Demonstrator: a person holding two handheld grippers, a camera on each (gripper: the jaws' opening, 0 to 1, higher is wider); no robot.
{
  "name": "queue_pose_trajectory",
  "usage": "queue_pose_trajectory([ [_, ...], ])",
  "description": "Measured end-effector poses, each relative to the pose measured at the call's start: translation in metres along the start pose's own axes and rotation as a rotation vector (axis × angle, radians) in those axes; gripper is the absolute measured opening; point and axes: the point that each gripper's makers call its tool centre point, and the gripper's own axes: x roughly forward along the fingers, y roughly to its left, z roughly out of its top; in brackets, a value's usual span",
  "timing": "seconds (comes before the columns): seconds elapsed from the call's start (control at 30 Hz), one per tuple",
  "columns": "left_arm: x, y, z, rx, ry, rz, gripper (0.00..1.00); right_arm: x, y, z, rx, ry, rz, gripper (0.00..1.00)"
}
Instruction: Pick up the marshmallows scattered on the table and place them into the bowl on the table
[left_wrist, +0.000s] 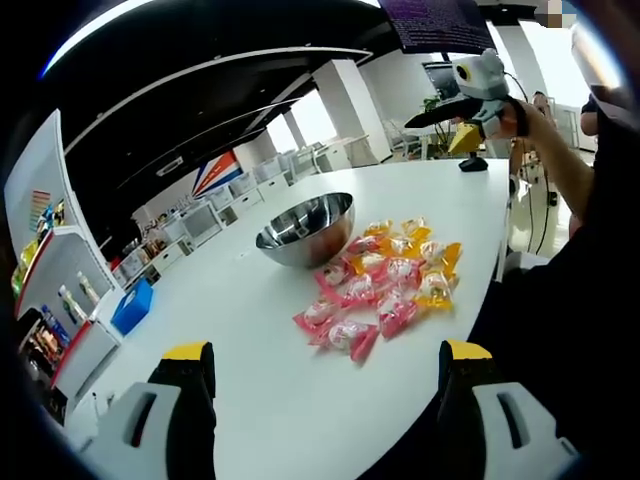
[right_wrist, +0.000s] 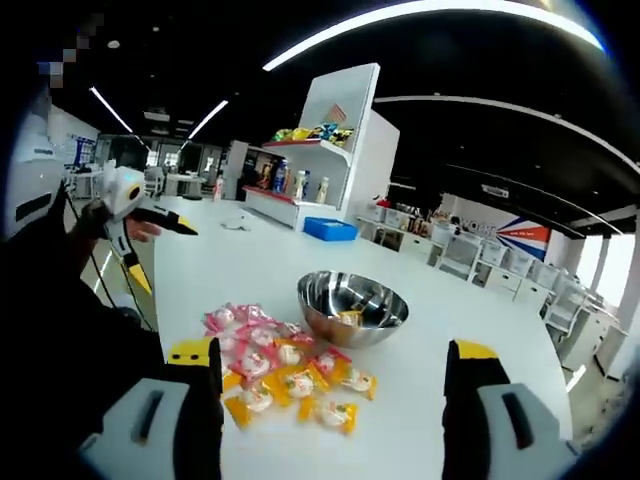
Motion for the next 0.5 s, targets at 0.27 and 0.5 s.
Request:
queue_pose_trajectory([
  [0.27,0.000,-0.002,0.000,0.000,-0.001,-0.002,0.90,-0.028,-0.004,-0.018,0.025,0.033,-0.037,0.86],
  [0.5,0.000,-0.002,0.001,0.002,0.000,0.001,0.90,-0.021,-0.007,-0.015,0.050,0.016,-0.056,0.87],
])
